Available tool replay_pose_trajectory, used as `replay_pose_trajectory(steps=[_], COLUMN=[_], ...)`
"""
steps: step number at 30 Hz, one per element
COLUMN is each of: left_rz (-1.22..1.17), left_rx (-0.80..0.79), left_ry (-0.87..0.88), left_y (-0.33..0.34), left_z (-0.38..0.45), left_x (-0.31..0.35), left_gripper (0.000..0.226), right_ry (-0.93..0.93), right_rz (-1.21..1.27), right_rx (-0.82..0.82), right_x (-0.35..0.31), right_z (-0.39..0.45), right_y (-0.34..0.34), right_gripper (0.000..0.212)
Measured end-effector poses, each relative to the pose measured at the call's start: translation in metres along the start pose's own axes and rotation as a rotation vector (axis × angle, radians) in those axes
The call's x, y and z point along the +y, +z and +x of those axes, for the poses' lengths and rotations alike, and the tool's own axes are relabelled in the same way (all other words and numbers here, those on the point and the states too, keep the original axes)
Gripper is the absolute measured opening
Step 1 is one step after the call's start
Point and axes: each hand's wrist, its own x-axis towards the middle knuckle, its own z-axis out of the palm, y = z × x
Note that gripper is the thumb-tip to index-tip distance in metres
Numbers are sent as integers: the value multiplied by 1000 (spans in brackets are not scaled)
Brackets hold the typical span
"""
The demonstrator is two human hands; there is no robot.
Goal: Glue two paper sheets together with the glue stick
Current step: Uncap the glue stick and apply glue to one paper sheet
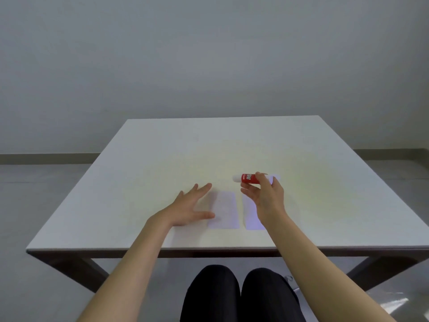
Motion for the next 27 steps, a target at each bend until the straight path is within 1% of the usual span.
replay_pose_trajectory(steps=[3, 5, 7, 10, 15, 18, 21, 24, 27], left_rz=[190, 295, 338, 340, 326, 302, 280, 294, 318], left_rx=[-12, -33, -41, -49, -67, -69, -73, -86, -106], left_ry=[76, 82, 78, 75, 73, 70, 54, 52, 56], left_y=[5, 9, 12, 11, 11, 12, 12, 11, 9], left_z=[7, 11, 13, 16, 18, 19, 21, 19, 19], left_x=[2, 1, -1, -1, -2, -2, -2, -1, 1], left_gripper=[93, 95, 96, 100, 102, 100, 104, 104, 103], right_ry=[-114, -198, -242, -298, -425, -488, -416, -281, -259], right_rz=[-191, -413, -628, -774, -920, -994, -969, -870, -860], right_rx=[-86, -106, -121, -137, -206, -302, -374, -356, -299], right_x=[14, 25, 34, 43, 44, 42, 41, 35, 26], right_z=[-6, -8, -9, -11, -18, -26, -33, -34, -24], right_y=[5, 6, 6, 7, 5, 3, 2, 3, 3], right_gripper=[9, 11, 14, 17, 17, 13, 8, 6, 7])
